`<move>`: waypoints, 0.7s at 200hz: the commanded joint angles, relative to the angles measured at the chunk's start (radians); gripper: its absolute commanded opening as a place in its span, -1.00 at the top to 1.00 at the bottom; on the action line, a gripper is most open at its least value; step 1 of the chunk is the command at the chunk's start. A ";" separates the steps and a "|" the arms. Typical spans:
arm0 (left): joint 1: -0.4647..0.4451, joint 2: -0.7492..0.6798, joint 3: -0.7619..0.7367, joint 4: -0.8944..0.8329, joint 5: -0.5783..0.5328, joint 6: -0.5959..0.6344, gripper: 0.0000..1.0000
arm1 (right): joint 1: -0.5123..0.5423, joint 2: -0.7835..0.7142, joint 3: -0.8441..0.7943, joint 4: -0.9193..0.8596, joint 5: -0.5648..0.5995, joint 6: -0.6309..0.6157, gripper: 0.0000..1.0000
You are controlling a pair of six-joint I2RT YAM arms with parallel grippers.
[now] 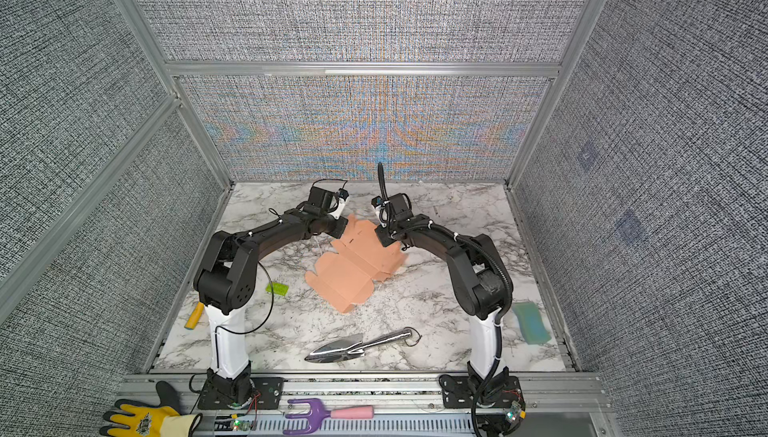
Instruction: Fold the paper box
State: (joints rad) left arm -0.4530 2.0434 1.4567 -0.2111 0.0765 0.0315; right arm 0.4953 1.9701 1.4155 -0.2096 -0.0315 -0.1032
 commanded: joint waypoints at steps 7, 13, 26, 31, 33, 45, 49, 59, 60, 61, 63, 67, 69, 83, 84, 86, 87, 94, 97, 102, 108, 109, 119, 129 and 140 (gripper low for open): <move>0.004 -0.024 -0.018 0.014 -0.026 -0.059 1.00 | 0.007 -0.057 -0.032 0.033 -0.017 0.021 0.18; 0.005 -0.029 -0.023 0.015 -0.027 -0.064 1.00 | 0.009 -0.069 -0.042 0.038 -0.015 0.022 0.14; 0.007 -0.036 -0.032 0.014 -0.035 -0.076 1.00 | 0.014 -0.096 -0.066 0.052 -0.011 0.022 0.10; 0.007 -0.040 -0.036 0.014 -0.037 -0.080 1.00 | 0.015 -0.105 -0.076 0.057 -0.009 0.022 0.09; 0.008 -0.040 -0.038 0.013 -0.035 -0.082 1.00 | 0.017 -0.108 -0.080 0.059 -0.009 0.023 0.09; 0.009 -0.047 -0.043 0.014 -0.038 -0.093 1.00 | 0.024 -0.130 -0.105 0.071 -0.005 0.029 0.08; 0.009 -0.050 -0.045 0.015 -0.039 -0.097 1.00 | 0.028 -0.137 -0.114 0.077 -0.003 0.036 0.08; 0.009 -0.049 -0.051 0.015 -0.037 -0.107 1.00 | 0.037 -0.156 -0.145 0.098 0.000 0.052 0.08; 0.009 -0.049 -0.051 0.015 -0.037 -0.109 1.00 | 0.037 -0.156 -0.148 0.099 0.001 0.053 0.08; 0.008 -0.050 -0.051 0.015 -0.037 -0.110 1.00 | 0.039 -0.160 -0.151 0.101 0.002 0.055 0.08; 0.009 -0.049 -0.052 0.015 -0.037 -0.111 1.00 | 0.041 -0.163 -0.157 0.104 0.002 0.057 0.08; 0.009 -0.050 -0.053 0.013 -0.037 -0.114 1.00 | 0.045 -0.172 -0.168 0.110 0.008 0.066 0.08; 0.009 -0.049 -0.053 0.011 -0.037 -0.117 1.00 | 0.048 -0.177 -0.174 0.114 0.012 0.068 0.08; 0.008 -0.049 -0.060 0.011 -0.039 -0.127 1.00 | 0.064 -0.217 -0.226 0.137 0.035 0.092 0.07; 0.008 -0.050 -0.060 0.011 -0.039 -0.127 1.00 | 0.065 -0.220 -0.229 0.138 0.037 0.095 0.07; 0.009 -0.049 -0.061 0.011 -0.039 -0.129 1.00 | 0.067 -0.227 -0.234 0.140 0.039 0.101 0.07; 0.009 -0.048 -0.061 0.012 -0.038 -0.129 1.00 | 0.067 -0.230 -0.238 0.140 0.041 0.104 0.06; 0.009 -0.048 -0.065 0.010 -0.041 -0.132 1.00 | 0.068 -0.252 -0.263 0.142 0.046 0.132 0.06; 0.009 -0.049 -0.066 0.010 -0.044 -0.135 1.00 | 0.068 -0.263 -0.271 0.143 0.051 0.147 0.05; 0.008 -0.077 -0.068 0.009 -0.048 -0.137 1.00 | 0.067 -0.282 -0.288 0.142 0.059 0.167 0.04; 0.008 -0.080 -0.071 0.008 -0.052 -0.140 1.00 | 0.067 -0.303 -0.306 0.141 0.066 0.194 0.04; 0.009 -0.079 -0.071 0.008 -0.054 -0.140 1.00 | 0.067 -0.307 -0.309 0.141 0.067 0.199 0.04; 0.008 -0.087 -0.080 0.015 -0.055 -0.146 1.00 | 0.065 -0.342 -0.342 0.142 0.084 0.253 0.00; 0.008 -0.096 -0.096 0.034 -0.058 -0.154 1.00 | 0.063 -0.373 -0.371 0.141 0.089 0.304 -0.03; 0.009 -0.111 -0.118 0.060 -0.059 -0.161 1.00 | 0.059 -0.396 -0.399 0.141 0.087 0.351 -0.04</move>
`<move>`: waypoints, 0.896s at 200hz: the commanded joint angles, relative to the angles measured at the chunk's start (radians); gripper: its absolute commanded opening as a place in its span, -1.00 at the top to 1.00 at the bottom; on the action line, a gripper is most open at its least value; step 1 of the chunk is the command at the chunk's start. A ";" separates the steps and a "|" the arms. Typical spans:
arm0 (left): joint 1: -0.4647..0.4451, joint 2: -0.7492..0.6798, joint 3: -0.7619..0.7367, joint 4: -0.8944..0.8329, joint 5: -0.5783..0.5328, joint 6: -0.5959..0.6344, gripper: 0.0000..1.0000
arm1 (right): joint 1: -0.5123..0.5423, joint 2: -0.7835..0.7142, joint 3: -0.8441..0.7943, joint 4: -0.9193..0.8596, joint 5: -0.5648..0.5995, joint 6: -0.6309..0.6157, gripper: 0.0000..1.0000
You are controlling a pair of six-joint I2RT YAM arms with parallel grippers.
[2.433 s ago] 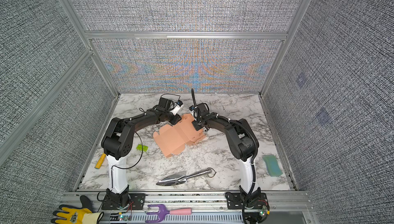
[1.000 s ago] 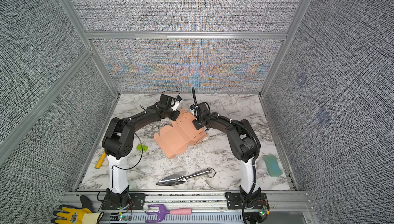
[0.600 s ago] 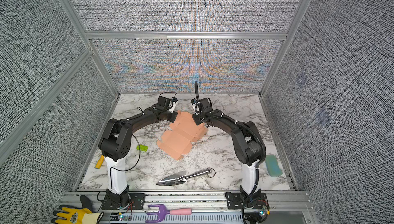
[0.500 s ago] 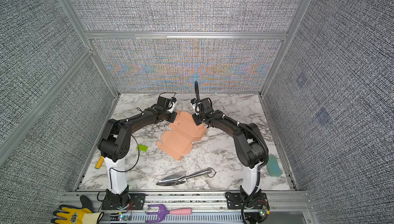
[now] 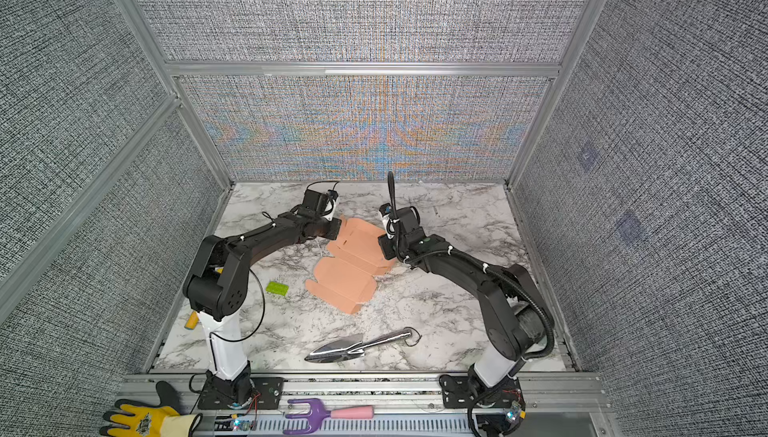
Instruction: Fold the paper box
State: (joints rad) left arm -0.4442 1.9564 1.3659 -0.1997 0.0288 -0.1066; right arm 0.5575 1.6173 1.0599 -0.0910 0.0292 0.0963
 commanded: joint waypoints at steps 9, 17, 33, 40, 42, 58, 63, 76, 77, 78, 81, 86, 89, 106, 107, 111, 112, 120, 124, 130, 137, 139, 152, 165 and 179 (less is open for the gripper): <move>0.001 -0.037 -0.050 0.079 -0.008 -0.030 1.00 | -0.012 -0.052 -0.053 0.011 0.035 0.187 -0.04; 0.000 -0.050 -0.074 0.108 0.001 -0.036 1.00 | -0.023 -0.057 -0.058 0.000 0.025 0.215 -0.04; -0.001 -0.084 -0.135 0.192 0.018 -0.051 1.00 | -0.048 -0.050 -0.056 -0.028 -0.001 0.248 -0.04; -0.002 -0.101 -0.164 0.226 0.019 -0.058 1.00 | -0.054 -0.049 -0.055 -0.043 0.006 0.254 -0.04; -0.003 -0.105 -0.172 0.235 0.019 -0.061 1.00 | -0.055 -0.048 -0.054 -0.048 0.008 0.257 -0.04; -0.003 -0.139 -0.229 0.307 0.012 -0.071 1.00 | -0.076 -0.043 -0.057 -0.063 -0.003 0.281 -0.04; -0.003 -0.149 -0.247 0.328 0.008 -0.075 1.00 | -0.084 -0.040 -0.058 -0.067 -0.011 0.293 -0.04; -0.003 -0.172 -0.287 0.384 0.005 -0.084 1.00 | -0.098 -0.026 -0.054 -0.076 -0.025 0.314 -0.04; -0.004 -0.174 -0.290 0.388 0.005 -0.084 1.00 | -0.098 -0.024 -0.053 -0.075 -0.025 0.314 -0.04; -0.005 -0.175 -0.293 0.393 0.006 -0.084 1.00 | -0.099 -0.022 -0.053 -0.076 -0.027 0.316 -0.04; -0.005 -0.180 -0.301 0.406 0.008 -0.085 1.00 | -0.101 -0.018 -0.051 -0.076 -0.029 0.318 -0.04; -0.004 -0.189 -0.317 0.429 0.009 -0.089 1.00 | -0.102 -0.010 -0.047 -0.078 -0.029 0.318 -0.04; -0.005 -0.193 -0.326 0.444 0.007 -0.092 1.00 | -0.102 -0.004 -0.044 -0.082 -0.029 0.320 -0.04; -0.008 -0.221 -0.384 0.532 0.017 -0.100 1.00 | -0.106 0.026 -0.024 -0.091 -0.017 0.331 -0.04; -0.007 -0.222 -0.388 0.538 0.018 -0.099 1.00 | -0.106 0.028 -0.024 -0.090 -0.017 0.332 -0.04; -0.008 -0.228 -0.402 0.560 0.023 -0.098 1.00 | -0.107 0.033 -0.024 -0.088 -0.019 0.334 -0.04; -0.007 -0.229 -0.405 0.566 0.025 -0.098 1.00 | -0.108 0.034 -0.023 -0.086 -0.019 0.335 -0.04; -0.008 -0.238 -0.429 0.605 0.034 -0.096 1.00 | -0.108 0.040 -0.023 -0.080 -0.020 0.339 -0.04; -0.010 -0.243 -0.438 0.624 0.032 -0.096 1.00 | -0.108 0.041 -0.023 -0.075 -0.019 0.341 -0.04; -0.011 -0.251 -0.457 0.650 0.024 -0.099 1.00 | -0.109 0.043 -0.024 -0.070 -0.016 0.344 -0.04; -0.011 -0.257 -0.478 0.683 0.024 -0.097 1.00 | -0.110 0.043 -0.024 -0.063 -0.017 0.345 -0.04; -0.011 -0.259 -0.483 0.691 0.026 -0.096 1.00 | -0.111 0.044 -0.024 -0.062 -0.018 0.344 -0.04; -0.014 -0.275 -0.524 0.759 0.024 -0.094 1.00 | -0.111 0.041 -0.029 -0.051 -0.019 0.340 -0.04; -0.015 -0.291 -0.575 0.845 0.033 -0.080 1.00 | -0.111 0.036 -0.037 -0.037 -0.022 0.334 -0.04; -0.014 -0.305 -0.637 0.957 0.051 -0.067 1.00 | -0.111 0.025 -0.052 -0.017 -0.025 0.322 -0.04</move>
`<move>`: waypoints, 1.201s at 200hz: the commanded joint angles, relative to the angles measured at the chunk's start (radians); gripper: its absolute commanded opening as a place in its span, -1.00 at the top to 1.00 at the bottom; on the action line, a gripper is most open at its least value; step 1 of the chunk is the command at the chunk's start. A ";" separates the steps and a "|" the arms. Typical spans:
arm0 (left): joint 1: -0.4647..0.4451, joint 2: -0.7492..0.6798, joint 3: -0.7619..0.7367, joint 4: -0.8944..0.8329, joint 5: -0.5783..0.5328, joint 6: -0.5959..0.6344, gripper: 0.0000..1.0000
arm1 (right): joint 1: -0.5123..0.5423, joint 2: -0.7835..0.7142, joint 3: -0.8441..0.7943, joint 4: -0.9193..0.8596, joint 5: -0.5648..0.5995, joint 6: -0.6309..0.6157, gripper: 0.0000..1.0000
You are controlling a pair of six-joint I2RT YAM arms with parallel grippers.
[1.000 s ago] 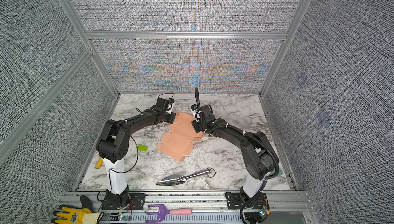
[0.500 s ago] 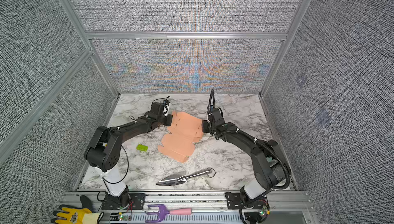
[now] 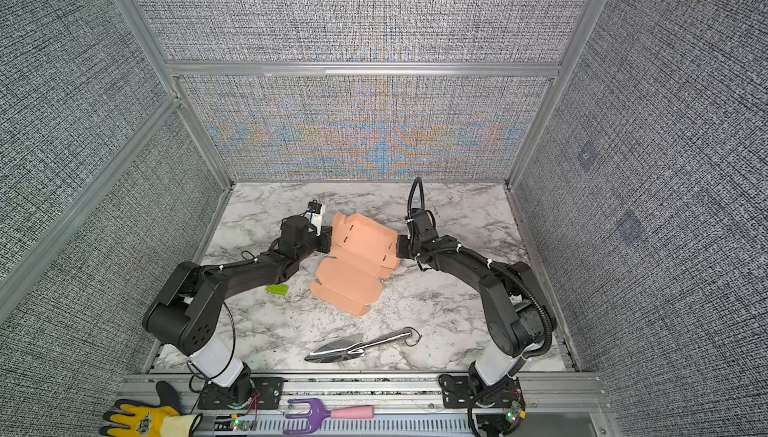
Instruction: Fold the paper box
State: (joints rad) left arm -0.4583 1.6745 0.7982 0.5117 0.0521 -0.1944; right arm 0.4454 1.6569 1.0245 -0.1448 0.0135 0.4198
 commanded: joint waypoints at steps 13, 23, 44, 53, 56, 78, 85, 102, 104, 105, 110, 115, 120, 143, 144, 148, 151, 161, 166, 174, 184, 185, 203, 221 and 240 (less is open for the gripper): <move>-0.001 -0.026 -0.107 0.316 0.033 0.021 1.00 | 0.001 -0.022 -0.029 0.053 -0.007 -0.003 -0.04; -0.001 -0.021 -0.115 0.337 0.040 0.019 1.00 | 0.003 -0.024 -0.031 0.053 -0.005 -0.008 -0.04; -0.003 -0.007 -0.126 0.375 0.052 0.006 1.00 | 0.010 -0.030 -0.038 0.050 0.005 -0.021 -0.04; -0.003 0.000 -0.127 0.387 0.058 0.000 1.00 | 0.020 -0.038 -0.037 0.046 0.022 -0.034 -0.04; -0.003 0.001 -0.126 0.387 0.062 -0.001 1.00 | 0.024 -0.039 -0.036 0.043 0.028 -0.040 -0.04; -0.002 0.019 -0.108 0.385 0.077 -0.017 1.00 | 0.065 -0.074 -0.038 0.037 0.100 -0.089 -0.05; -0.002 0.023 -0.096 0.358 0.075 -0.025 1.00 | 0.077 -0.088 -0.045 0.045 0.121 -0.104 -0.05; 0.000 0.020 -0.053 0.270 0.085 -0.032 1.00 | 0.094 -0.142 -0.090 0.100 0.152 -0.121 -0.07; 0.000 0.019 -0.049 0.260 0.087 -0.034 1.00 | 0.094 -0.150 -0.091 0.107 0.155 -0.123 -0.07; -0.001 0.019 -0.046 0.255 0.088 -0.035 1.00 | 0.095 -0.153 -0.091 0.108 0.157 -0.123 -0.07; 0.000 0.017 -0.037 0.231 0.089 -0.040 1.00 | 0.096 -0.172 -0.129 0.125 0.163 -0.130 -0.08; -0.001 0.015 -0.025 0.204 0.089 -0.045 1.00 | 0.097 -0.188 -0.145 0.137 0.170 -0.138 -0.09; -0.001 0.012 -0.011 0.176 0.088 -0.050 1.00 | 0.098 -0.209 -0.157 0.150 0.177 -0.147 -0.11; 0.001 -0.003 0.015 0.097 0.078 -0.083 1.00 | 0.111 -0.274 -0.197 0.222 0.150 -0.199 -0.19; 0.000 -0.003 0.016 0.096 0.078 -0.085 1.00 | 0.112 -0.275 -0.198 0.225 0.147 -0.200 -0.19; 0.001 -0.006 0.017 0.089 0.078 -0.092 1.00 | 0.117 -0.278 -0.199 0.236 0.138 -0.204 -0.19; 0.000 -0.007 0.017 0.086 0.079 -0.100 1.00 | 0.122 -0.279 -0.198 0.245 0.133 -0.205 -0.19; 0.001 -0.009 0.015 0.085 0.088 -0.119 1.00 | 0.147 -0.277 -0.198 0.281 0.112 -0.216 -0.22; 0.001 -0.009 0.015 0.085 0.098 -0.122 1.00 | 0.159 -0.270 -0.195 0.299 0.103 -0.219 -0.23; 0.003 -0.009 0.015 0.081 0.118 -0.131 1.00 | 0.183 -0.253 -0.185 0.326 0.085 -0.224 -0.25; 0.001 -0.005 0.016 0.078 0.134 -0.157 1.00 | 0.213 -0.218 -0.158 0.344 0.076 -0.233 -0.27; 0.001 -0.004 0.016 0.078 0.140 -0.159 1.00 | 0.217 -0.212 -0.156 0.345 0.076 -0.234 -0.27; 0.002 0.004 0.015 0.085 0.178 -0.193 1.00 | 0.269 -0.131 -0.081 0.338 0.089 -0.252 -0.30; 0.002 0.002 0.008 0.096 0.205 -0.213 1.00 | 0.307 -0.070 -0.034 0.360 0.080 -0.246 -0.35; 0.002 -0.001 0.007 0.095 0.218 -0.222 1.00 | 0.347 -0.010 0.010 0.362 0.105 -0.249 -0.43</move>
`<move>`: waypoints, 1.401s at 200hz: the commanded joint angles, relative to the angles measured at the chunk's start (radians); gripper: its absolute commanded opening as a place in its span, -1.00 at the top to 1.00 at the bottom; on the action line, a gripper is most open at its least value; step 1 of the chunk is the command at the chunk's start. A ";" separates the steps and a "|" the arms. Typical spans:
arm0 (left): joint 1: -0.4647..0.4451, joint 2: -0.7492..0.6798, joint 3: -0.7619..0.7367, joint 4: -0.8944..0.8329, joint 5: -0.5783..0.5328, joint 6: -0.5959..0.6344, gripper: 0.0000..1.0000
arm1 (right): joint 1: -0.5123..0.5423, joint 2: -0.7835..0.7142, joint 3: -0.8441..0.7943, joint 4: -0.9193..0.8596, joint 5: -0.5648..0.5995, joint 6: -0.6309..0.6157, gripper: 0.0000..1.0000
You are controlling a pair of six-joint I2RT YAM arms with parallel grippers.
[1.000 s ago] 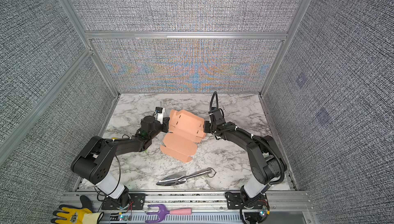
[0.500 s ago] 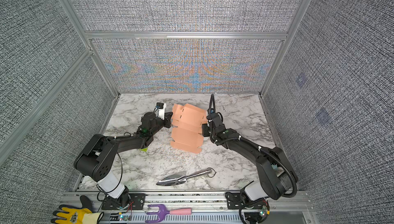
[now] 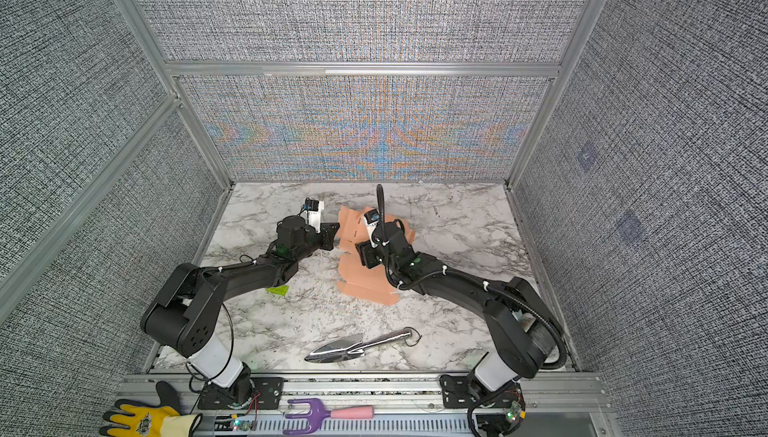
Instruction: Fold the paper box
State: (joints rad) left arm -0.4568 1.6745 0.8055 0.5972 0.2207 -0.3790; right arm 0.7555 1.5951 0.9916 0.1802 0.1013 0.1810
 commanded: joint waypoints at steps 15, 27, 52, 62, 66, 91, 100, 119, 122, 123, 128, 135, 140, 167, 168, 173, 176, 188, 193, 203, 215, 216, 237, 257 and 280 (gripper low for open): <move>0.000 -0.002 0.000 0.009 0.058 -0.043 1.00 | 0.055 0.088 0.068 0.036 0.031 -0.009 -0.49; 0.001 -0.001 0.001 0.009 0.064 -0.044 1.00 | 0.068 0.113 0.083 0.035 0.045 -0.005 -0.51; 0.001 0.001 0.004 0.005 0.066 -0.047 1.00 | 0.092 0.146 0.090 0.036 0.121 0.007 -0.55; 0.001 0.000 0.002 0.009 0.069 -0.049 1.00 | 0.096 0.154 0.081 0.054 0.148 0.019 -0.55; 0.001 0.001 0.002 0.009 0.069 -0.050 1.00 | 0.097 0.157 0.076 0.064 0.158 0.026 -0.55; 0.000 0.002 -0.001 0.009 0.068 -0.046 1.00 | 0.097 0.169 0.057 0.100 0.194 0.070 -0.54; 0.001 0.001 -0.009 0.013 0.064 -0.046 1.00 | 0.097 0.178 0.059 0.104 0.198 0.078 -0.54; 0.001 0.001 -0.023 0.026 0.063 -0.046 1.00 | 0.097 0.198 0.064 0.116 0.202 0.095 -0.53; 0.000 0.002 -0.023 0.026 0.064 -0.047 1.00 | 0.097 0.200 0.065 0.118 0.203 0.097 -0.53; 0.001 0.002 -0.024 0.026 0.065 -0.046 1.00 | 0.098 0.202 0.066 0.119 0.203 0.097 -0.53; 0.001 0.002 -0.025 0.027 0.065 -0.047 1.00 | 0.098 0.208 0.069 0.122 0.205 0.101 -0.53; 0.001 0.002 -0.024 0.029 0.065 -0.048 1.00 | 0.099 0.217 0.074 0.122 0.206 0.109 -0.53; 0.000 0.002 -0.026 0.030 0.063 -0.047 1.00 | 0.098 0.223 0.078 0.121 0.210 0.111 -0.53; 0.000 0.004 -0.022 0.028 0.062 -0.047 1.00 | 0.100 0.241 0.088 0.126 0.221 0.110 -0.53; 0.001 0.004 -0.022 0.027 0.062 -0.047 1.00 | 0.100 0.241 0.089 0.126 0.221 0.110 -0.53; 0.000 0.004 -0.020 0.026 0.062 -0.047 1.00 | 0.100 0.243 0.091 0.127 0.222 0.111 -0.53; 0.000 0.004 -0.019 0.026 0.062 -0.046 1.00 | 0.102 0.244 0.093 0.125 0.225 0.111 -0.53; 0.001 0.004 -0.015 0.021 0.062 -0.044 1.00 | 0.102 0.255 0.100 0.120 0.227 0.110 -0.53; 0.001 0.004 -0.013 0.021 0.062 -0.043 1.00 | 0.105 0.258 0.102 0.120 0.232 0.111 -0.53; 0.000 0.004 -0.011 0.017 0.060 -0.042 1.00 | 0.109 0.266 0.106 0.119 0.240 0.110 -0.53; 0.001 0.004 -0.012 0.017 0.059 -0.041 1.00 | 0.111 0.278 0.114 0.109 0.252 0.114 -0.54; 0.001 0.003 -0.012 0.016 0.059 -0.041 1.00 | 0.111 0.280 0.115 0.109 0.253 0.115 -0.54; 0.001 0.000 -0.015 0.014 0.059 -0.040 1.00 | 0.111 0.290 0.125 0.090 0.281 0.126 -0.53; 0.001 -0.005 -0.019 0.009 0.055 -0.034 1.00 | 0.110 0.275 0.123 0.068 0.334 0.149 -0.52; 0.000 -0.011 -0.028 0.003 0.046 -0.023 1.00 | 0.101 0.240 0.091 0.083 0.326 0.160 -0.51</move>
State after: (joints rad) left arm -0.4564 1.6752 0.7841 0.5972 0.2707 -0.4198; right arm 0.8635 1.8656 1.1019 0.2562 0.3927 0.3080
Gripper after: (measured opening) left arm 0.055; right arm 0.758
